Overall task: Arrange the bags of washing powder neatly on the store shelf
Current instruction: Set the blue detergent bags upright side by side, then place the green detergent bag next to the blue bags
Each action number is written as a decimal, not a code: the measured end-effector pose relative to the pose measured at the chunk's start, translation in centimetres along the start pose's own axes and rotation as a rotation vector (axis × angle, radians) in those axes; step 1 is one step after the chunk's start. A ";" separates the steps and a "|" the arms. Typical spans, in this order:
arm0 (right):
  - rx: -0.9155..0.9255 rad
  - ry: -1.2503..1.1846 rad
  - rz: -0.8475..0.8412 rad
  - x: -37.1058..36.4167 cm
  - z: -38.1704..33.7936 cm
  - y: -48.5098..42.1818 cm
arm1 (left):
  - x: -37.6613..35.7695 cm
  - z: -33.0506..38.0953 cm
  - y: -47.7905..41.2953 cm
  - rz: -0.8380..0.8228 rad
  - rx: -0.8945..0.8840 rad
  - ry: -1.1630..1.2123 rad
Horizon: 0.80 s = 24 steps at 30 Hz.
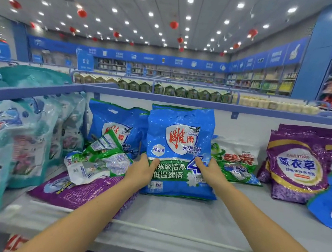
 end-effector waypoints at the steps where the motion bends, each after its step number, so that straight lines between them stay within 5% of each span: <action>1: -0.012 -0.014 0.000 -0.1 0.2 0.1 | 0.0 0.0 0.2 0.018 -0.016 0.020; 8: -0.095 -0.020 -0.017 0.1 0.5 0.8 | 0.9 -0.2 0.3 0.028 -0.078 0.127; 12: 0.195 0.119 0.487 3.7 -3.1 4.3 | 4.2 -2.3 0.6 0.061 -0.083 0.321; 14: 0.404 0.170 0.595 3.2 -5.8 6.6 | 6.7 -3.7 1.3 0.095 -0.104 0.395; 19: 0.726 0.140 0.213 -4.7 -11.2 9.9 | 12.2 -8.4 3.0 0.207 -0.074 0.535; 24: 0.961 0.397 -0.141 -14.6 -14.4 12.3 | 14.8 -11.3 5.1 0.308 -0.111 0.511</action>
Point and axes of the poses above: each hand's wrist, its own y-axis away from the middle knuckle, its own x-axis out of the back of the hand, z = x × y, the point moved 6 cm from there along -y, towards the middle knuckle, and after that the axes turned 2 degrees about y, right-handed, at the moved point
